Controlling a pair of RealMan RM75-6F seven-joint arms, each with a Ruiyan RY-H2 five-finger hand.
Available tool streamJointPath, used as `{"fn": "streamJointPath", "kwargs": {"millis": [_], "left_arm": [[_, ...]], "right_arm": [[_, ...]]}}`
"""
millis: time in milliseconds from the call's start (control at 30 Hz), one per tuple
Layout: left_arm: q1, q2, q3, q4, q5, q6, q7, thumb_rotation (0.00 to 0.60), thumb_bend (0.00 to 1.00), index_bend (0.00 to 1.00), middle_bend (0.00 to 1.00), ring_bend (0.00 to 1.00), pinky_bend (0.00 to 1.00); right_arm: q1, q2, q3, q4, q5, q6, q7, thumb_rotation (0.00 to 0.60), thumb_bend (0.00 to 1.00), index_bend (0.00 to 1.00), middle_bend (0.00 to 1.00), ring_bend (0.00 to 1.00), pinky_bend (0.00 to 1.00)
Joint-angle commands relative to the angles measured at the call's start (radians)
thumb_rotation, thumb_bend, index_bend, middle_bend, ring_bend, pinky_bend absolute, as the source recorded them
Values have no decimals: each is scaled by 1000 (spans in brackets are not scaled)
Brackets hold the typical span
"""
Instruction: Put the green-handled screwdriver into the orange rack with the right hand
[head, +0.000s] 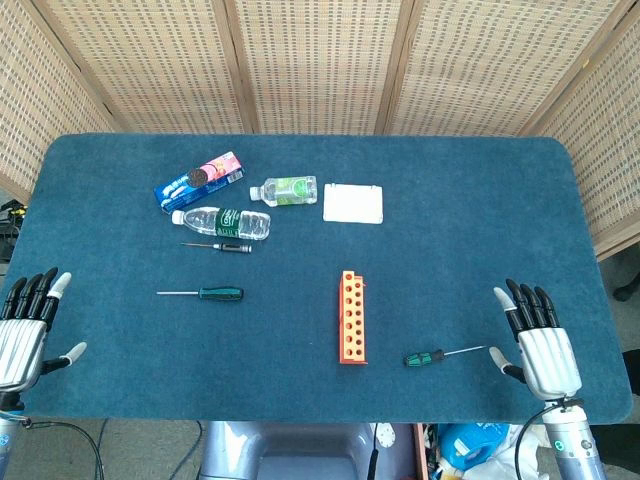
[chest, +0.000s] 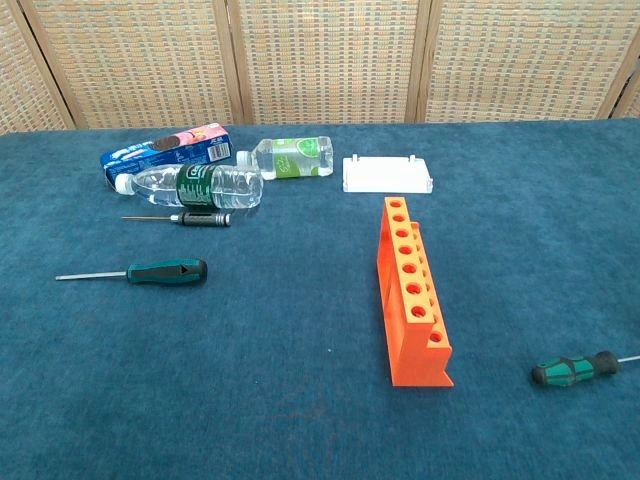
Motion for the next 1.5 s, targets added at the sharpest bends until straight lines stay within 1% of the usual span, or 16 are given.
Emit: {"fn": "streamJointPath", "kwargs": {"millis": [33, 667, 867, 1200, 1333, 1500], "left_arm": [[0, 0, 0, 0, 1, 1, 1, 600, 0, 0, 0, 0, 0], [-1, 1, -1, -2, 5, 2, -2, 600, 0, 0, 0, 0, 0], [0, 3, -1, -6, 3, 3, -1, 600, 0, 0, 0, 0, 0], [2, 7, 0, -14, 6, 6, -4, 600, 0, 0, 0, 0, 0], [0, 8, -1, -14, 5, 2, -9, 600, 0, 0, 0, 0, 0], [2, 12, -1, -15, 8, 7, -20, 600, 0, 0, 0, 0, 0]], "right_arm": [[0, 0, 0, 1, -2, 1, 1, 600, 215, 0, 0, 0, 0], [1, 1, -4, -11, -18, 5, 1, 600, 215, 0, 0, 0, 0], [3, -4, -11, -4, -19, -7, -4, 600, 215, 0, 0, 0, 0], [2, -15, -40, -19, -65, -4, 2, 600, 215, 3, 0, 0, 0], [9, -47, -54, -11, -84, -19, -13, 600, 215, 108, 0, 0, 0], [25, -87, -58, 6, -68, -68, -30, 600, 214, 215, 0, 0, 0]]}}
